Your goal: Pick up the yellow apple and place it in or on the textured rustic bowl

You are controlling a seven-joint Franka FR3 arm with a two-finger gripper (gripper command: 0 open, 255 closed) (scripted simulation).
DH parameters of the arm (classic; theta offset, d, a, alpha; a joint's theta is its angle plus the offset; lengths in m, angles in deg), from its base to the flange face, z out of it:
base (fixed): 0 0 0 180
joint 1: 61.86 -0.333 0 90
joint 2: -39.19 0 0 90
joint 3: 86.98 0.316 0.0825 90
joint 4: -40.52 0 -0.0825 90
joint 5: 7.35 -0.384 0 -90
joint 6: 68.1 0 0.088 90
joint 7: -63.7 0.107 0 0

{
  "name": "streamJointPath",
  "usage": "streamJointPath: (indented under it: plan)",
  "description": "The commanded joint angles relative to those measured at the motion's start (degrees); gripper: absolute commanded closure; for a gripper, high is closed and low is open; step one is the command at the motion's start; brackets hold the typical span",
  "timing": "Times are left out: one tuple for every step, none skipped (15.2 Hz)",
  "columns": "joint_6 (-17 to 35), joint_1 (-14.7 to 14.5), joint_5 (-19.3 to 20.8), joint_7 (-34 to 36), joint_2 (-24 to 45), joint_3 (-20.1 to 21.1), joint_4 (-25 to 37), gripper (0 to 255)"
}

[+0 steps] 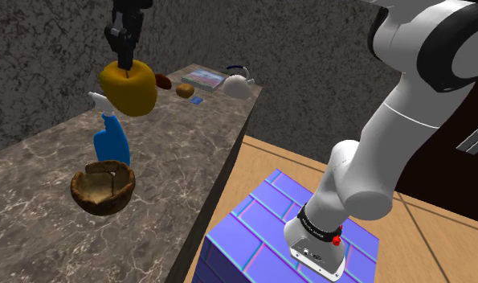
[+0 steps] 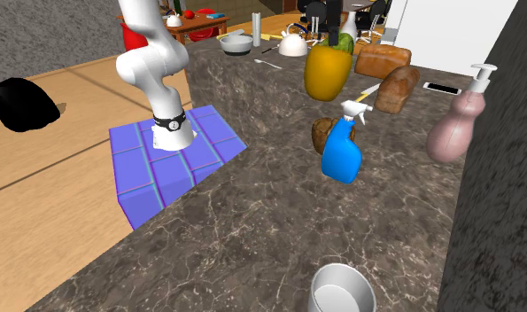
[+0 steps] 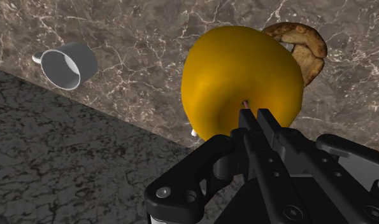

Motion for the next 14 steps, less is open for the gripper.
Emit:
streamJointPath:
  plan:
    - [-1.6, -1.4, 0.8, 2.7, 1.4, 1.4, 2.5, 255]
    - [-2.4, -2.1, 1.3, 4.1, 2.4, 2.1, 4.1, 255]
    - [-3.3, -2.9, 1.8, 5.4, 3.4, 2.8, 5.7, 255]
    - [-4.2, -3.7, 2.4, 6.8, 4.6, 3.5, 7.5, 255]
    - [-5.6, -4.9, 3.3, 8.7, 6.3, 4.5, 10.2, 255]
    - [-4.8, -4.9, 3.2, 8.7, 6.0, 4.4, 9.1, 255]
    - [-3.9, -4.9, 3.1, 8.8, 5.8, 4.3, 8.0, 255]
    - [-3.1, -4.8, 3.1, 8.9, 5.5, 4.3, 6.9, 255]
    - [-2.2, -4.7, 3.0, 9.0, 5.3, 4.3, 5.9, 255]
    - [-1.4, -4.7, 3.0, 9.1, 5.1, 4.2, 4.8, 255]
    - [-0.6, -4.6, 2.9, 9.1, 5.0, 4.2, 3.8, 255]
    - [0.3, -4.6, 2.9, 9.2, 4.8, 4.2, 2.9, 255]
    - [1.1, -4.5, 2.9, 9.3, 4.6, 4.2, 1.9, 255]
    - [1.9, -4.5, 2.8, 9.4, 4.5, 4.1, 1.0, 255]
